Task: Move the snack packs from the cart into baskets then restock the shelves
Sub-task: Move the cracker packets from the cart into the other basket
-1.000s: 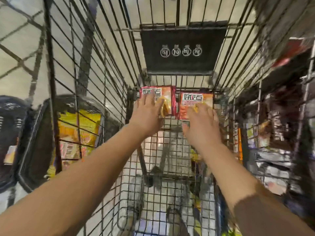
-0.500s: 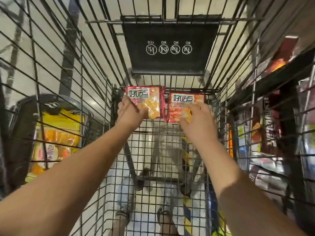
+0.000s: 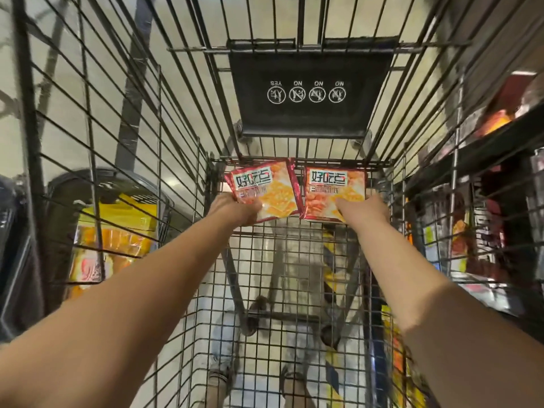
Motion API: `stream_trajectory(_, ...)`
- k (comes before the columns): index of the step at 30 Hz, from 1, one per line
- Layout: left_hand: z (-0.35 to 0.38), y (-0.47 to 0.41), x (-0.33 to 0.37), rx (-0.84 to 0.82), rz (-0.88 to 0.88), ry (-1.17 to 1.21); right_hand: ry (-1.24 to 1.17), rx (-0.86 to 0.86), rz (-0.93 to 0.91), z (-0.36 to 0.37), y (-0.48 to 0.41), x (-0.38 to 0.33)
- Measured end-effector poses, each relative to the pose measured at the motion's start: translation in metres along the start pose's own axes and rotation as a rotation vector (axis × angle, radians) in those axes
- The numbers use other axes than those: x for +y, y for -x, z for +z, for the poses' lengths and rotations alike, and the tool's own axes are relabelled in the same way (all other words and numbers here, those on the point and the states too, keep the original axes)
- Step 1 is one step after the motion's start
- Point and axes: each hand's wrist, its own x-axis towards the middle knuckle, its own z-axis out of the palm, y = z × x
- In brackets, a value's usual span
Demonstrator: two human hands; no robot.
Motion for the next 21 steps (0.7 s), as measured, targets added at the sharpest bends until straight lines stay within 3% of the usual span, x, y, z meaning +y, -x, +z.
stream_trajectory(9,-0.002,0.027,-0.015,-0.111,0.115,0.23,0.1,-0.107,-0.058,-0.007,0.017,0.019)
stream_trajectory(15,0.007,0.023,-0.053,-0.075,0.095,0.285,-0.054,-0.164,-0.017,-0.013,0.052,0.039)
stream_trajectory(21,-0.033,0.148,-0.021,-0.012,0.194,0.257,-0.088,-0.152,-0.082,-0.045,0.124,0.042)
